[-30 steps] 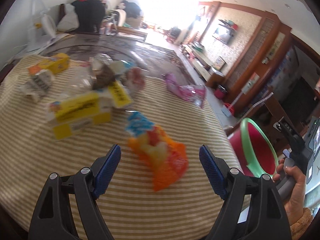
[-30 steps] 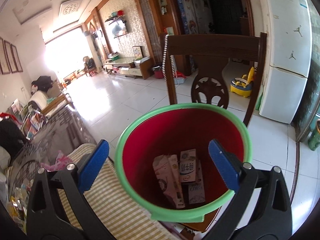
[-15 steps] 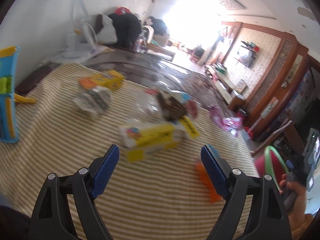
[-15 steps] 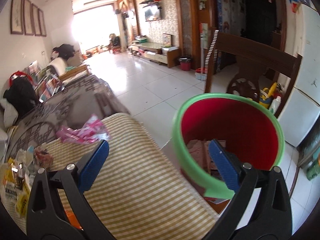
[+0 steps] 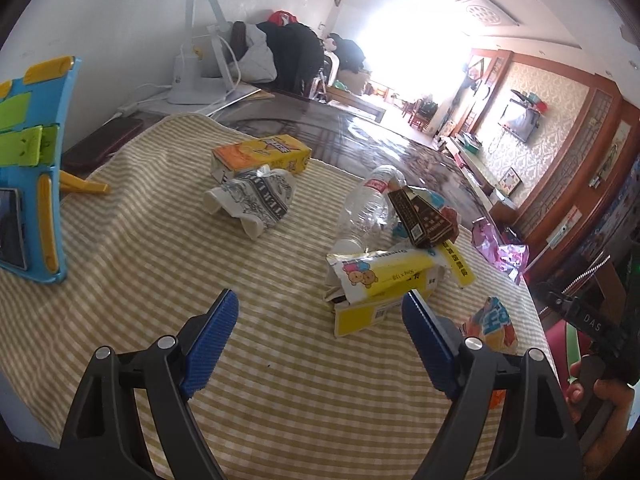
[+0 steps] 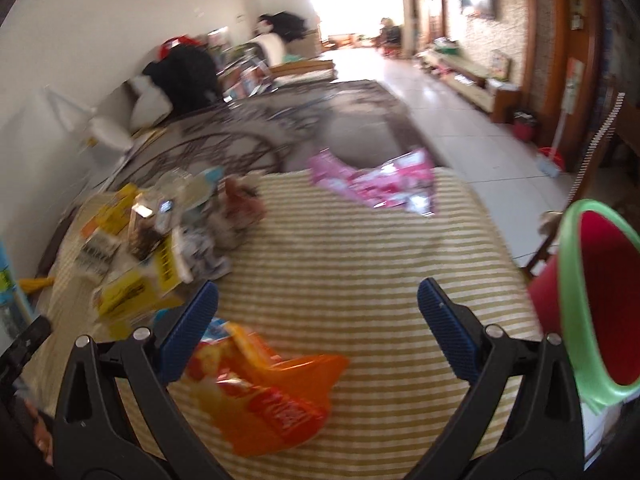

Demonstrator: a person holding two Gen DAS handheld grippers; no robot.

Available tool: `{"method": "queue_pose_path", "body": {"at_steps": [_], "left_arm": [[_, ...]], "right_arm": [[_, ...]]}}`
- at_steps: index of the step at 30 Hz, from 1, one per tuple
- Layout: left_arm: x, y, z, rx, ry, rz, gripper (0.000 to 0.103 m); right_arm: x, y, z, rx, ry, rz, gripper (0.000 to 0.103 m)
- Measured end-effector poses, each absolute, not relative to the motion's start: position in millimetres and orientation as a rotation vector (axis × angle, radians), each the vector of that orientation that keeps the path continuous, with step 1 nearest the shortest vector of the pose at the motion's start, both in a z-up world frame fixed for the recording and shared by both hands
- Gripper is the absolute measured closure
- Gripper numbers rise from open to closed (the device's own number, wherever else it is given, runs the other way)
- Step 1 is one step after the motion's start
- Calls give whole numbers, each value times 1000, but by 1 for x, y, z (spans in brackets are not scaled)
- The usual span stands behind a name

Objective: Collect trash
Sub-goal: 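Grasp yellow medicine box with left tool while right tool grasps orange snack bag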

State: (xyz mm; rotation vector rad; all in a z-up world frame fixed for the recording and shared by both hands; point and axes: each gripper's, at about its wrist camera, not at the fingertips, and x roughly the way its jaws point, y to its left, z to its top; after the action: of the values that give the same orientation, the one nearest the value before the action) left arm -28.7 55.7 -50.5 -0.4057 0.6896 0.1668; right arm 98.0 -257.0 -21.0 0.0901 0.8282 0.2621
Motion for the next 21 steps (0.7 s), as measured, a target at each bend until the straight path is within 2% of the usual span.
{"method": "queue_pose_path", "body": {"at_steps": [4, 10, 11, 13, 16, 21], "left_arm": [[-28, 56, -53, -411, 696, 166, 22], [-25, 55, -56, -409, 708, 174, 22], [-24, 52, -55, -397, 709, 170, 22], [-20, 47, -50, -371, 711, 153, 22], [-8, 37, -41, -312, 729, 118, 22], [39, 8, -35, -83, 831, -6, 22]], "right_arm": [[96, -235, -29, 61, 882, 363, 5], [92, -205, -55, -141, 982, 403, 6], [91, -202, -60, -178, 1001, 395, 11], [91, -199, -65, -182, 1040, 419, 44], [89, -200, -62, -169, 1034, 440, 53], [92, -214, -55, -83, 1023, 420, 54]]}}
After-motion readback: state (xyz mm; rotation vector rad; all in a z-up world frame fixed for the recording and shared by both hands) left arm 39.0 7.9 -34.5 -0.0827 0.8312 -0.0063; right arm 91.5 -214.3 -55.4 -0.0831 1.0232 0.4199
